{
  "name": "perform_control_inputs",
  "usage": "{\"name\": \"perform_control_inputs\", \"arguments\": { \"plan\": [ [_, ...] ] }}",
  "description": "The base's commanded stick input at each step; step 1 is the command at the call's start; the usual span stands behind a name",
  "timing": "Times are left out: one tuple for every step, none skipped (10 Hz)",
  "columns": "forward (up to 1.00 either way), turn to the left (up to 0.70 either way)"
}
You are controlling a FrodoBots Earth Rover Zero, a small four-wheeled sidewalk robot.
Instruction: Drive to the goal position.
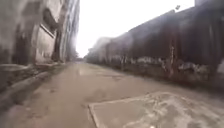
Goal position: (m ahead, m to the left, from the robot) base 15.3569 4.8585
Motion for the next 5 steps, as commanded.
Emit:
{"name": "perform_control_inputs", "arguments": {
  "plan": [
    [1.00,0.00],
    [1.00,0.27],
    [1.00,0.27],
    [1.00,0.27],
    [1.00,0.27]
  ]
}}
